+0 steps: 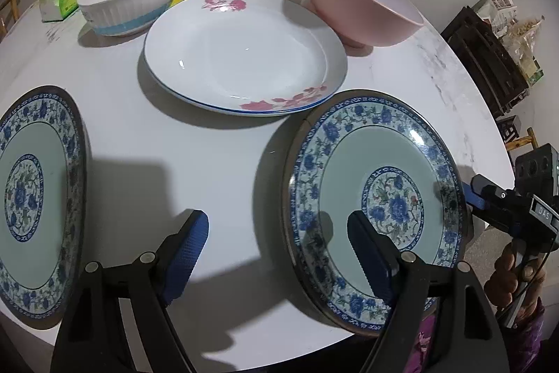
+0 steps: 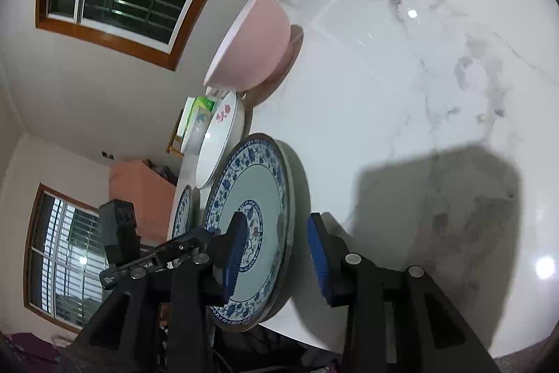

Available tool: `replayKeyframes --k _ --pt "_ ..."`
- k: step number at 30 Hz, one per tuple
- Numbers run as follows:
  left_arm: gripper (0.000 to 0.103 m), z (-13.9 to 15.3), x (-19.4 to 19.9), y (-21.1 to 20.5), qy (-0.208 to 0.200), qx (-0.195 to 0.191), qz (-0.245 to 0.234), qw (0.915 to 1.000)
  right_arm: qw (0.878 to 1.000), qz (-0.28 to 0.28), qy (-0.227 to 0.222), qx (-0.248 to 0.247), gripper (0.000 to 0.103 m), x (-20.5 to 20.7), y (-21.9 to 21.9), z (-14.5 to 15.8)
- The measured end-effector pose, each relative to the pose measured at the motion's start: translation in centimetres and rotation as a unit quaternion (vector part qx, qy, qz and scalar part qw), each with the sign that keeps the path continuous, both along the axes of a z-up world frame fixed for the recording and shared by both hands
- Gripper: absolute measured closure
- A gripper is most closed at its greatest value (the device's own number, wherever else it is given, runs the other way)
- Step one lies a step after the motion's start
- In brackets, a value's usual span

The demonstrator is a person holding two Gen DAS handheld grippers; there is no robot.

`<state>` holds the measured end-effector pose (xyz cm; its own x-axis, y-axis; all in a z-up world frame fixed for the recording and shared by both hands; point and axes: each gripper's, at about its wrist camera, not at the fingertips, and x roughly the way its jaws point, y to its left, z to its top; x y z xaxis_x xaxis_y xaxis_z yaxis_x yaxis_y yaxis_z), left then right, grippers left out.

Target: Organize plates and bowls

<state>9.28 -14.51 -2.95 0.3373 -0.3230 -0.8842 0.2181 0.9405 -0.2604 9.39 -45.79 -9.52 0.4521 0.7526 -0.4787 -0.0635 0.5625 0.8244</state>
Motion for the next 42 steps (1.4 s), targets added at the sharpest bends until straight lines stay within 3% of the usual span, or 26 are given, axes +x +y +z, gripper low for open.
replayKeyframes --k 3,5,7,9,11,16,29,42 --pt "0.036 -0.1 -0.1 -1.0 -0.011 0.011 -0.017 0.9997 1.0 0.014 -0.005 -0.026 0.066 0.2 1.4 0.5" --pt "0.055 -0.2 -0.1 -1.9 -0.02 0.023 -0.035 0.9989 0.998 0.02 -0.009 -0.051 0.07 0.4 2.2 0.7" --pt "0.071 -0.2 -0.3 -2.9 -0.03 0.043 -0.06 0.9968 0.995 0.022 -0.013 -0.098 0.082 0.0 2.9 0.9" --pt "0.072 -0.1 -0.4 -3.2 -0.039 0.051 -0.058 0.9963 0.991 0.018 -0.018 -0.13 0.091 -0.2 3.3 1.2" --pt "0.077 -0.1 -0.3 -2.7 -0.034 0.035 -0.048 0.9976 0.989 0.019 -0.025 -0.141 0.091 -0.5 3.4 1.5" --pt "0.077 0.4 -0.9 -2.3 -0.038 0.037 -0.038 0.9979 0.987 0.012 -0.033 -0.155 0.091 -1.0 3.8 2.4" --pt "0.077 3.2 -2.7 -1.1 -0.07 0.063 -0.011 0.9955 0.994 0.014 -0.022 -0.109 0.091 -1.8 4.8 2.8" --pt "0.076 3.8 -4.1 5.2 -0.053 0.053 0.056 0.9957 0.994 0.06 -0.017 -0.09 0.091 -0.8 10.5 3.2"
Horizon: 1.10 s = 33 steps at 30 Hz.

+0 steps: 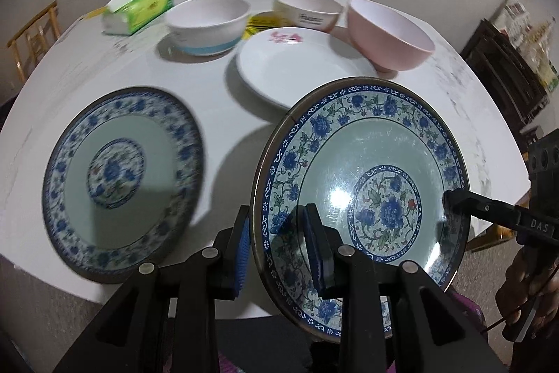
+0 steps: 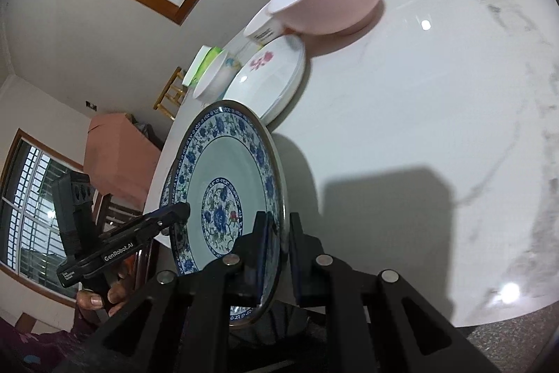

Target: Organize plates and bowls

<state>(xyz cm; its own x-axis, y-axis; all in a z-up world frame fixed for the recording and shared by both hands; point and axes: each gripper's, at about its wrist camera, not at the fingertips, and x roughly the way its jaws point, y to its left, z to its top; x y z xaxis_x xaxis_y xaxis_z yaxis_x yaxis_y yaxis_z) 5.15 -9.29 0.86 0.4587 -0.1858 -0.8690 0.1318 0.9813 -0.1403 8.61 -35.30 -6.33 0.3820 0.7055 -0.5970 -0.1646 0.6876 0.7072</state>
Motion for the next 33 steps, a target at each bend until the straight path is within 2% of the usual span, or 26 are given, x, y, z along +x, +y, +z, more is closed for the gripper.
replayKeyframes --k 16,33 --pt "0.077 0.1 -0.9 8.4 0.002 -0.003 0.085 0.9964 0.998 0.064 0.014 0.007 0.091 2.5 8.5 0.9" --pt "0.077 0.7 0.1 14.7 -0.01 -0.009 0.137 0.9905 0.994 0.104 0.012 -0.016 0.091 5.0 14.6 2.2"
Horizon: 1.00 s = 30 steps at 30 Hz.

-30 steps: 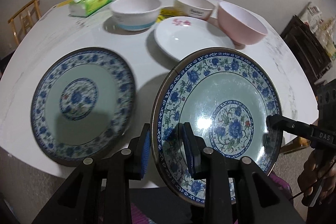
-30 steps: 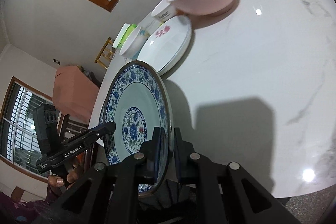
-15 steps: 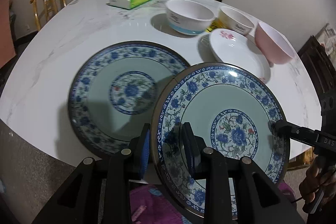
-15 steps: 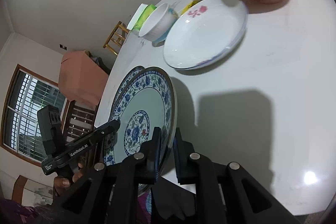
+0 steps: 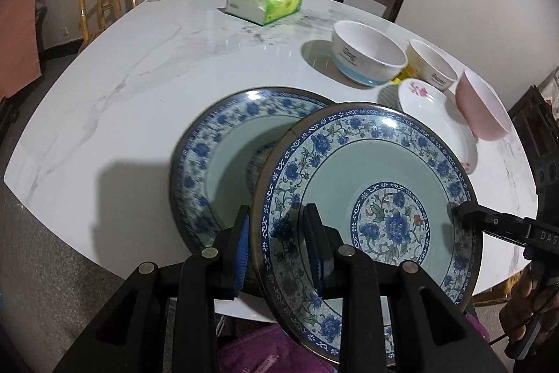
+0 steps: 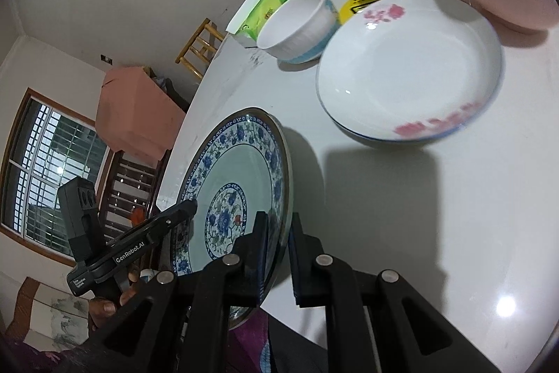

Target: Organize plates and bowls

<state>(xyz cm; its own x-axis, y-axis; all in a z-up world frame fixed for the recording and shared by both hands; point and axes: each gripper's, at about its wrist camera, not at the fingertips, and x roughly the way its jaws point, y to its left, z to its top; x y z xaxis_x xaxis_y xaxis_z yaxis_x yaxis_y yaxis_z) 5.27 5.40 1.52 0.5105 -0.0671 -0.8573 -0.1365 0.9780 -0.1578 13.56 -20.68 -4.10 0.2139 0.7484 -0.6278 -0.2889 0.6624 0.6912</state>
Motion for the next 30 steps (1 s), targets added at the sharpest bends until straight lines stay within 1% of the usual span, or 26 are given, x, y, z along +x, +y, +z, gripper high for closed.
replayKeyframes --k 6,13,15,30 --pt "0.077 0.0 0.7 1.8 -0.004 0.005 0.014 0.9999 1.0 0.006 0.003 -0.005 0.091 0.9 1.4 -0.3" --pt "0.077 -0.5 1.4 3.6 -0.005 -0.002 0.029 0.9996 1.0 0.011 0.007 -0.009 0.091 1.7 2.6 -0.3" --pt "0.077 -0.6 1.6 4.1 -0.006 -0.001 0.034 0.9994 1.0 0.013 0.006 -0.012 0.091 1.3 2.6 -0.4" --pt "0.077 -1.2 2.3 5.5 -0.006 0.003 0.046 0.9989 1.0 0.015 0.011 -0.023 0.091 1.0 3.2 -0.4"
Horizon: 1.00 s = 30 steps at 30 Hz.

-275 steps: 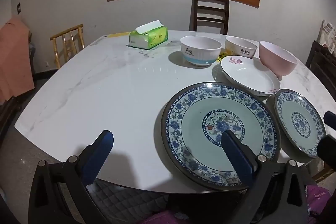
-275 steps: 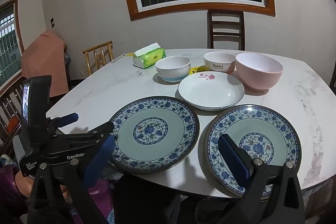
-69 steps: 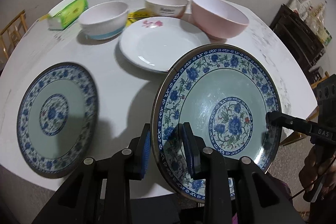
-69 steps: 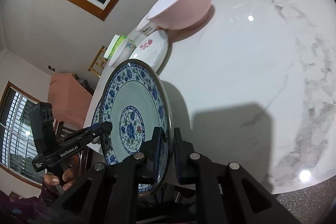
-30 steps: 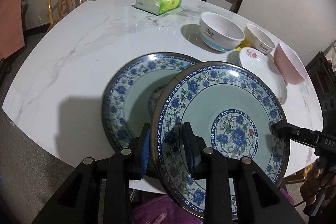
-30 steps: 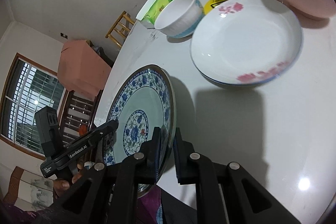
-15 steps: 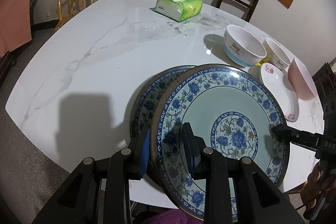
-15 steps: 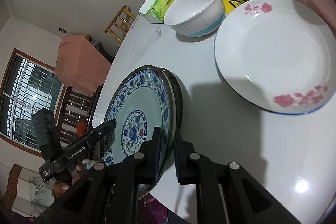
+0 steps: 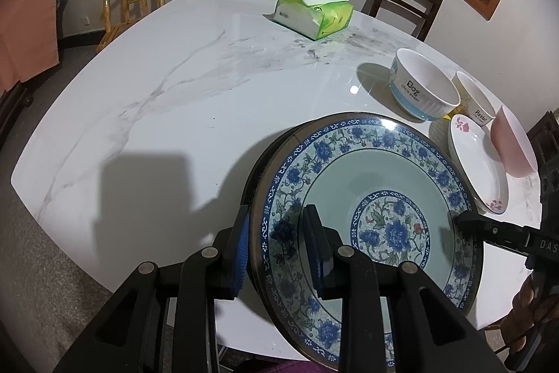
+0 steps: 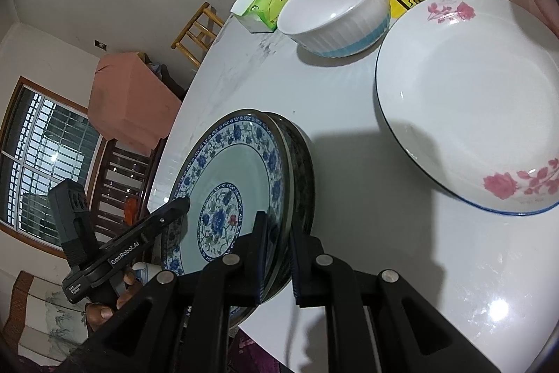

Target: Organize plates and bowls

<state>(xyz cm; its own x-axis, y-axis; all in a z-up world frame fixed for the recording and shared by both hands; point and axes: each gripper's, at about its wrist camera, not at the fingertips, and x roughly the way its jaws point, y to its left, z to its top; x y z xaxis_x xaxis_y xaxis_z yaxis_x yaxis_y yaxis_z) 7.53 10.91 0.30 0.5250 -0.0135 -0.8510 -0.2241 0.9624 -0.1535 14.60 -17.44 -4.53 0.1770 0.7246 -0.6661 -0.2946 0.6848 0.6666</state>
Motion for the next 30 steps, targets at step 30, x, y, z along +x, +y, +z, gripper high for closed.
replayKeyframes --k 30 --pt "0.077 -0.9 0.4 0.7 0.004 -0.003 0.004 1.0 0.999 0.004 -0.022 -0.03 0.089 0.0 1.5 0.0"
